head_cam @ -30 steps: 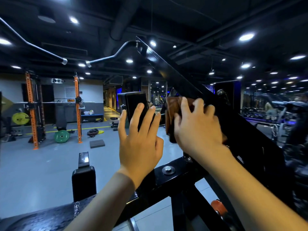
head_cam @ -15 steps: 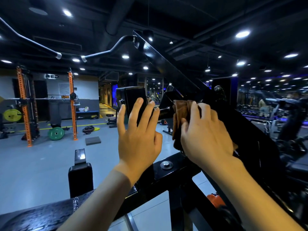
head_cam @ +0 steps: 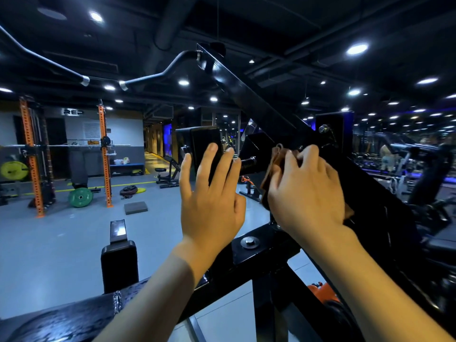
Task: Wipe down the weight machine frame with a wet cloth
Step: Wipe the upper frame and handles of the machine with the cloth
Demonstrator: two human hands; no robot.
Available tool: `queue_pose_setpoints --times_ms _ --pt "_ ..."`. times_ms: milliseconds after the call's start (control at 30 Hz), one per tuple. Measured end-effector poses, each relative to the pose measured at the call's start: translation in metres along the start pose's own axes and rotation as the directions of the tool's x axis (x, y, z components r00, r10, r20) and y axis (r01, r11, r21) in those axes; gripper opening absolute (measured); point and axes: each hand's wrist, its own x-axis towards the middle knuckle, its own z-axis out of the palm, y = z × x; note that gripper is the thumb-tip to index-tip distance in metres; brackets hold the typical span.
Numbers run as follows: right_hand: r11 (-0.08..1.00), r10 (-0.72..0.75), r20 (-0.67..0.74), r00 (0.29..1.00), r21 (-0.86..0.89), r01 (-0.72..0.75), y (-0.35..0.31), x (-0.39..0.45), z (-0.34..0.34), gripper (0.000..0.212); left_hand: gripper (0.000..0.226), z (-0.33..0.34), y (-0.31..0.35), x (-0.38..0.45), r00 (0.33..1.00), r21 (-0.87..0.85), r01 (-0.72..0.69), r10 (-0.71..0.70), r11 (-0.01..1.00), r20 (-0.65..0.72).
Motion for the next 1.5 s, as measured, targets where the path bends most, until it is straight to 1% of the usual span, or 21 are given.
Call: queue_pose_setpoints --times_ms 67,133,200,300,367,433,500,567,633,767,833,900,1033,1100,1167,1200,1267,1333,1400,1467,1500 --pt "1.000 -0.002 0.022 1.000 0.000 0.002 0.000 0.001 -0.002 0.051 0.054 0.001 0.000 0.000 1.000 0.001 0.000 0.000 1.000 0.000" --pt "0.998 -0.066 0.045 0.997 0.017 0.065 -0.007 0.017 0.003 0.056 0.054 0.002 -0.001 0.000 1.000 -0.001 -0.004 0.004 1.000 -0.008" --pt "0.994 -0.102 0.060 0.993 0.042 0.099 -0.020 0.043 0.010 0.051 0.054 0.002 -0.002 0.000 1.000 -0.002 -0.004 0.004 1.000 -0.007" --pt "0.997 -0.060 0.084 0.995 0.053 0.056 -0.035 0.071 0.016 0.050 0.054 0.001 -0.002 0.000 1.000 0.008 -0.015 0.015 1.000 0.005" --pt "0.998 -0.052 0.073 0.996 0.036 0.050 -0.029 0.061 0.014 0.052 0.054 0.000 -0.002 0.000 1.000 0.012 -0.016 0.016 1.000 0.015" --pt "0.999 -0.036 0.075 0.996 0.032 0.034 -0.009 0.032 0.007 0.055 0.055 0.000 -0.001 0.000 1.000 0.008 -0.013 0.013 1.000 0.019" --pt "0.999 0.018 0.110 0.994 0.025 -0.021 0.015 -0.001 -0.004 0.056 0.057 0.001 0.001 0.000 1.000 -0.003 0.000 0.000 1.000 0.017" --pt "0.997 0.071 0.145 0.987 -0.047 -0.064 0.028 -0.027 -0.013 0.056 0.058 0.001 0.002 0.000 1.000 -0.013 0.011 -0.011 1.000 0.010" --pt "0.992 0.077 0.105 0.991 -0.108 -0.066 0.026 -0.030 -0.014 0.056 0.059 0.001 0.003 -0.001 1.000 -0.009 0.009 -0.009 1.000 0.007" --pt "0.998 -0.014 0.029 0.999 -0.067 0.016 -0.016 0.029 0.007 0.052 0.058 0.002 0.001 -0.001 1.000 0.001 -0.001 0.001 1.000 0.009" --pt "0.999 -0.016 0.031 0.999 -0.043 0.018 -0.039 0.061 0.017 0.051 0.056 0.001 0.000 0.000 1.000 -0.007 -0.004 0.005 1.000 0.018" --pt "0.999 -0.018 0.034 0.999 -0.035 0.019 -0.047 0.073 0.021 0.052 0.055 -0.001 -0.001 0.001 1.000 -0.009 -0.008 0.009 1.000 0.027" --pt "0.995 -0.064 0.013 0.998 -0.075 0.065 -0.018 0.043 0.015 0.052 0.049 -0.001 -0.005 0.001 1.000 -0.053 -0.004 0.005 0.999 0.029" --pt "0.993 -0.063 0.034 0.997 -0.099 0.066 0.000 0.016 0.007 0.053 0.049 -0.005 -0.003 0.002 0.998 -0.057 0.007 -0.004 0.998 0.056" --pt "0.989 -0.064 0.031 0.997 -0.132 0.068 0.018 -0.016 0.000 0.055 0.053 -0.015 0.005 -0.001 0.991 -0.104 0.058 -0.045 0.993 0.124" --pt "0.987 -0.070 0.028 0.997 -0.145 0.073 0.035 -0.037 -0.006 0.055 0.055 -0.024 0.019 -0.009 0.981 -0.144 0.115 -0.090 0.983 0.171" --pt "0.986 -0.067 0.009 0.998 -0.155 0.068 0.058 -0.069 -0.011 0.054 0.056 -0.035 0.039 -0.027 0.952 -0.244 0.233 -0.169 0.941 0.255" --pt "0.983 -0.075 0.000 0.997 -0.167 0.074 0.084 -0.100 -0.016 0.052 0.054 -0.053 0.073 -0.051 0.899 -0.351 0.390 -0.270 0.851 0.344" --pt "0.981 -0.100 -0.019 0.995 -0.172 0.096 0.098 -0.115 -0.017 0.050 0.050 -0.073 0.109 -0.074 0.815 -0.445 0.558 -0.361 0.700 0.453" --pt "0.982 -0.110 -0.033 0.993 -0.161 0.103 0.095 -0.108 -0.015 0.051 0.048 -0.094 0.142 -0.091 0.717 -0.499 0.691 -0.412 0.523 0.562" --pt "0.988 -0.098 -0.021 0.995 -0.124 0.095 0.090 -0.100 -0.014 0.052 0.047 -0.104 0.157 -0.095 0.667 -0.506 0.743 -0.422 0.438 0.614"
